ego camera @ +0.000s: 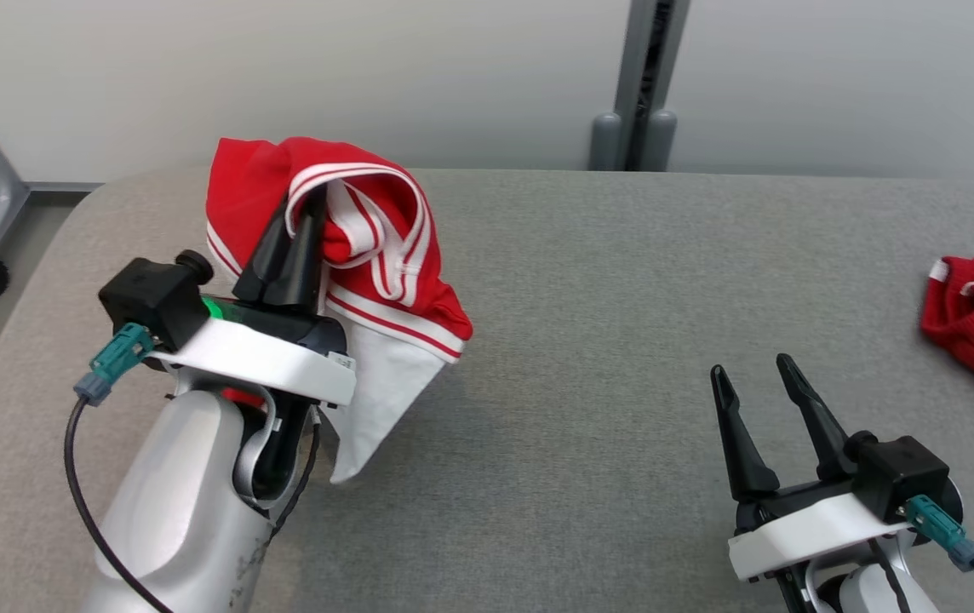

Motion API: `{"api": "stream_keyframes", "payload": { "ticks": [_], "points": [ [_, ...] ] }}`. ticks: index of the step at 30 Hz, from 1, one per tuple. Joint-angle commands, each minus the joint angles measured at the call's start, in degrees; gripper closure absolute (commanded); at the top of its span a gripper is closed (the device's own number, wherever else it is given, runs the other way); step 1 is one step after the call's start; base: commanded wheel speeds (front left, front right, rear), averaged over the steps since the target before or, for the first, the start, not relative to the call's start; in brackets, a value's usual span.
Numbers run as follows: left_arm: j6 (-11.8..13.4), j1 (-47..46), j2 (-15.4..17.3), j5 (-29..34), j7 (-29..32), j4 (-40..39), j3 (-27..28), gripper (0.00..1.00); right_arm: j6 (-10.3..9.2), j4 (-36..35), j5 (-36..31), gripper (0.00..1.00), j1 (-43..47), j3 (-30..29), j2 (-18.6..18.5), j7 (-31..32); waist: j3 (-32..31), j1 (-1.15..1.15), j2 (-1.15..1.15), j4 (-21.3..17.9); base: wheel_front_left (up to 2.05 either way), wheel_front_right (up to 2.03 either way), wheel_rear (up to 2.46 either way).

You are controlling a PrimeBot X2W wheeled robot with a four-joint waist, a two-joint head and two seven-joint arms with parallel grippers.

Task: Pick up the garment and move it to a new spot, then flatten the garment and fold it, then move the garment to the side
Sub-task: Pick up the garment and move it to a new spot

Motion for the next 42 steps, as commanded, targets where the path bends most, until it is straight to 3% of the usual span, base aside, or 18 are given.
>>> {"api": "stream_keyframes", "payload": {
  "ticks": [1,10,17,23,36,37,38,39,42],
  "points": [
    [-0.20,0.37,-0.36,0.44,-0.24,0.44,-0.43,1.00,0.02,-0.45,-0.62,0.00,-0.65,-0.57,-0.33,0.01,1.54,0.00,0.00,-3.58,0.00,0.00,0.00],
    [-0.35,-2.03,-2.50,1.11,-0.23,4.32,-4.34,1.00,0.02,-1.32,0.11,0.00,-1.92,-1.31,-0.31,0.01,4.99,0.00,0.00,-12.92,0.00,0.00,0.00],
    [-0.38,-4.52,-2.97,-0.27,-0.24,8.07,-7.50,1.00,0.02,-1.54,1.21,0.00,-2.63,-1.45,-0.29,0.01,6.67,0.00,0.00,-17.61,0.00,0.00,0.00],
    [-0.40,-7.29,-3.04,-4.58,-0.24,12.59,-12.01,1.00,0.02,-1.47,2.11,0.00,-3.12,-1.09,-0.30,0.01,7.74,0.00,0.00,-20.51,0.00,0.00,0.00],
    [0.99,-16.38,-3.07,-7.83,-0.24,22.39,-20.69,1.00,0.02,-1.39,4.20,0.00,-5.26,0.97,-0.31,0.01,11.82,0.00,0.00,-25.46,0.00,0.00,0.00],
    [1.19,-16.86,-3.07,-7.96,-0.24,22.79,-21.02,0.85,0.02,-1.34,4.26,0.00,-5.33,1.00,-0.30,0.01,12.02,0.00,0.00,-25.71,0.00,0.00,0.00],
    [1.41,-17.35,-3.08,-7.80,-0.23,23.27,-21.36,0.53,0.02,-1.29,4.43,0.00,-5.46,1.06,-0.30,0.01,12.19,0.00,0.00,-25.91,0.00,0.00,0.00],
    [1.71,-17.67,-3.06,-7.72,-0.24,23.71,-21.57,0.00,0.02,-1.22,4.53,0.00,-5.54,1.00,-0.30,0.01,12.31,0.00,0.00,-26.03,0.00,0.00,0.00],
    [2.11,-18.57,-3.05,-8.34,-0.23,24.03,-21.48,0.00,0.02,-0.98,4.67,0.00,-5.41,0.72,-0.30,0.01,12.30,0.00,0.00,-26.00,0.00,0.00,0.00]
  ]
}}
